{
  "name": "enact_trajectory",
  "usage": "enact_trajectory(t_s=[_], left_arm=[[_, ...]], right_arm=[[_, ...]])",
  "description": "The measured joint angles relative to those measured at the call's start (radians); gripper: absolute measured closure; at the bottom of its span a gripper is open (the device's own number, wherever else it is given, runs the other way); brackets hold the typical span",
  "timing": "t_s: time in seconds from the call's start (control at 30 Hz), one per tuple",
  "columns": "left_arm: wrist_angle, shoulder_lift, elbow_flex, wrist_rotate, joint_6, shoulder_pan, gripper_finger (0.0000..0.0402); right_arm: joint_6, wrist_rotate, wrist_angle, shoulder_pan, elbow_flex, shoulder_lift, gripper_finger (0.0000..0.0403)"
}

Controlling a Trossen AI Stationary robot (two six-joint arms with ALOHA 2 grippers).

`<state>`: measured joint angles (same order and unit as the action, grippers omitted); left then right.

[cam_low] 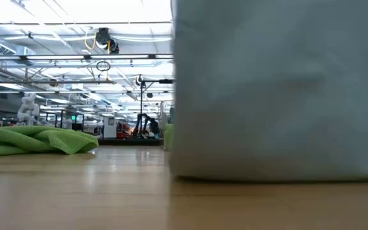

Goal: Fold microfiber towels
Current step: Fold the blue towel

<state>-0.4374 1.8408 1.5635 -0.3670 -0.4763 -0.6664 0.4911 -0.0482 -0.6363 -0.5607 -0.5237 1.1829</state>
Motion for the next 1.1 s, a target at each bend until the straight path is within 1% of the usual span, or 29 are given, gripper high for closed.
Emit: enact_trajectory(t_s=[0.07, 0.17, 0.27, 0.33, 0.4, 0.5, 0.57, 0.63, 0.7, 0.8, 0.9, 1.1], left_arm=[[0.021, 0.034, 0.000, 0.001, -0.019, -0.008, 0.0396], [0.061, 0.079, 0.000, 0.007, -0.033, -0.015, 0.0390], [0.098, 0.114, 0.000, 0.004, -0.046, -0.016, 0.0395], [0.096, 0.138, 0.000, -0.009, -0.063, -0.014, 0.0397], [0.094, 0.161, 0.000, -0.010, -0.080, -0.010, 0.0394], [0.098, 0.180, 0.000, 0.019, -0.082, -0.005, 0.0387], [0.102, 0.184, 0.000, 0.026, -0.080, -0.003, 0.0386], [0.102, 0.184, 0.000, 0.016, -0.075, 0.004, 0.0389], [0.099, 0.184, 0.000, -0.025, -0.071, 0.016, 0.0396], [0.090, 0.184, -0.001, -0.082, -0.069, 0.043, 0.0393], [0.090, 0.184, -0.024, -0.087, -0.081, 0.071, 0.0388], [0.093, 0.184, -0.099, -0.080, -0.153, 0.103, 0.0396]], right_arm=[[0.029, 0.065, -0.106, -0.043, 0.047, 0.054, 0.0399], [0.079, 0.157, -0.149, -0.094, 0.065, 0.156, 0.0399], [0.100, 0.249, -0.187, -0.147, 0.051, 0.255, 0.0399], [0.111, 0.282, -0.229, -0.182, 0.037, 0.322, 0.0398], [0.134, 0.284, -0.268, -0.214, 0.030, 0.373, 0.0398], [0.189, 0.287, -0.323, -0.262, 0.017, 0.427, 0.0398], [0.217, 0.293, -0.332, -0.289, 0.010, 0.446, 0.0398], [0.241, 0.334, -0.333, -0.309, 0.006, 0.455, 0.0398], [0.256, 0.400, -0.314, -0.320, 0.007, 0.455, 0.0398], [0.253, 0.501, -0.285, -0.321, 0.007, 0.456, 0.0398], [0.258, 0.589, -0.251, -0.304, 0.007, 0.456, 0.0398], [0.326, 0.617, -0.118, -0.276, 0.007, 0.456, 0.0398]])
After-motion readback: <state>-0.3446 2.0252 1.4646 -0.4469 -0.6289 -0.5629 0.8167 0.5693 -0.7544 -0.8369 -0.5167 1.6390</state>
